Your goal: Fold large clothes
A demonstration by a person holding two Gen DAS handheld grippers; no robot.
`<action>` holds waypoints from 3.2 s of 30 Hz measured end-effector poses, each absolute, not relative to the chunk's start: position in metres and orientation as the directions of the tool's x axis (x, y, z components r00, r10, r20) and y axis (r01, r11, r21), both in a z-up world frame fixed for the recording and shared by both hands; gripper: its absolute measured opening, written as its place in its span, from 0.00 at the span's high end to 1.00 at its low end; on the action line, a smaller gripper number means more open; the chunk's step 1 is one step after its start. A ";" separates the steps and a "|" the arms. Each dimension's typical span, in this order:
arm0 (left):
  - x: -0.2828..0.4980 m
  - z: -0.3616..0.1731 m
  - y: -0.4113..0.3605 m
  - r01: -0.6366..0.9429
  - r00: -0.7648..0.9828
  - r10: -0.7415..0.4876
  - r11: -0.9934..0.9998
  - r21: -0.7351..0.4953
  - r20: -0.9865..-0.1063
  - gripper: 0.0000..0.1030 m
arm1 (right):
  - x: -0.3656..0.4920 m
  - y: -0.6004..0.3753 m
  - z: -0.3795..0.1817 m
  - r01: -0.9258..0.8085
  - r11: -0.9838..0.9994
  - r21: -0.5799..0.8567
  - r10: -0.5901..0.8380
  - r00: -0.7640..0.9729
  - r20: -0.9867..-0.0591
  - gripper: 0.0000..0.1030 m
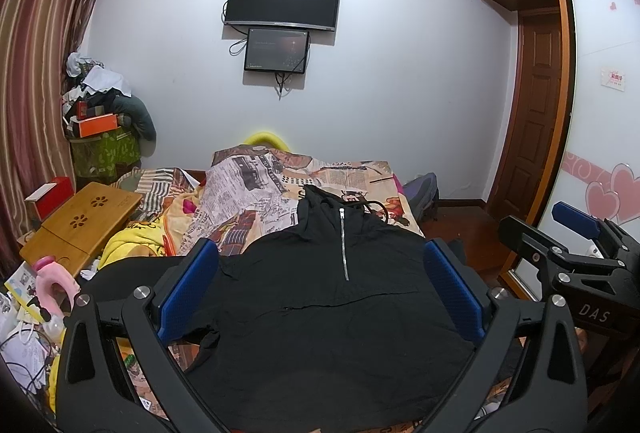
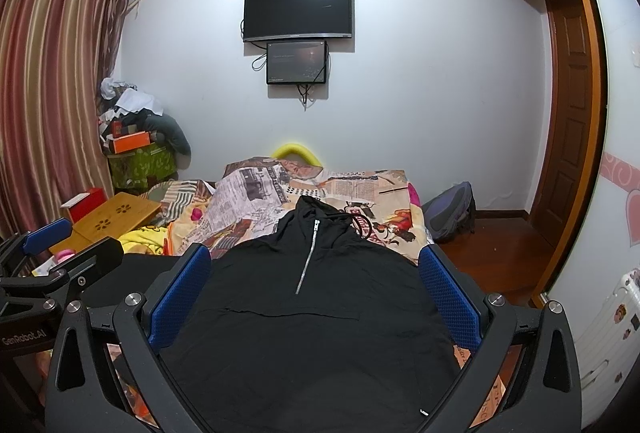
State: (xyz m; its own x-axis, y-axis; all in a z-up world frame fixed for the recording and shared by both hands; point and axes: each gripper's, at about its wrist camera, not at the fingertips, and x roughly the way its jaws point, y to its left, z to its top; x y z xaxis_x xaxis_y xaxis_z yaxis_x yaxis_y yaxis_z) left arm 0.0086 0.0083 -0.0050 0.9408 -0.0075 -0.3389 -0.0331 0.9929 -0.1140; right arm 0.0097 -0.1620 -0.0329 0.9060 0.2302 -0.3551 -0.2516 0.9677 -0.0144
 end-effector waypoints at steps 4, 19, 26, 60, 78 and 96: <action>0.009 -0.007 0.010 -0.034 0.940 -0.009 0.992 -0.118 -0.342 0.00 | 0.012 -0.161 -0.030 -0.252 0.968 -0.016 0.230 0.905 -0.358 0.00; 0.014 -0.011 0.019 -0.059 0.940 0.015 0.991 -0.119 -0.342 0.00 | 0.017 -0.158 -0.032 -0.254 0.967 -0.017 0.229 0.899 -0.374 0.00; 0.024 -0.014 0.045 -0.134 0.937 0.089 0.984 -0.113 -0.337 0.00 | 0.028 -0.151 -0.034 -0.255 0.967 -0.030 0.222 0.888 -0.402 0.00; 0.081 -0.252 0.344 -0.670 0.565 0.054 0.613 -0.420 -0.823 0.23 | 0.152 -0.097 -0.127 -0.344 0.931 -0.123 0.167 0.700 -0.695 0.00; 0.082 -0.317 0.397 -0.745 0.569 -0.059 0.386 -0.544 -0.821 0.64 | 0.178 -0.076 -0.153 -0.389 0.906 -0.164 0.127 0.622 -0.773 0.00; 0.133 -0.193 0.348 -0.634 0.625 0.169 0.680 -0.368 -0.762 0.97 | 0.177 -0.109 -0.134 -0.337 0.925 -0.172 0.103 0.662 -0.742 0.00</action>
State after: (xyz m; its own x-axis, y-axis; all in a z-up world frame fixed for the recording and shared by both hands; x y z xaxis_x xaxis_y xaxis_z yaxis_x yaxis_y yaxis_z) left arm 0.1330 0.3480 -0.1931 0.6246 0.1694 -0.7623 -0.6338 0.6803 -0.3681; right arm 0.1774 -0.1090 -0.1341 0.6624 0.1033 -0.7420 -0.3374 0.9254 -0.1724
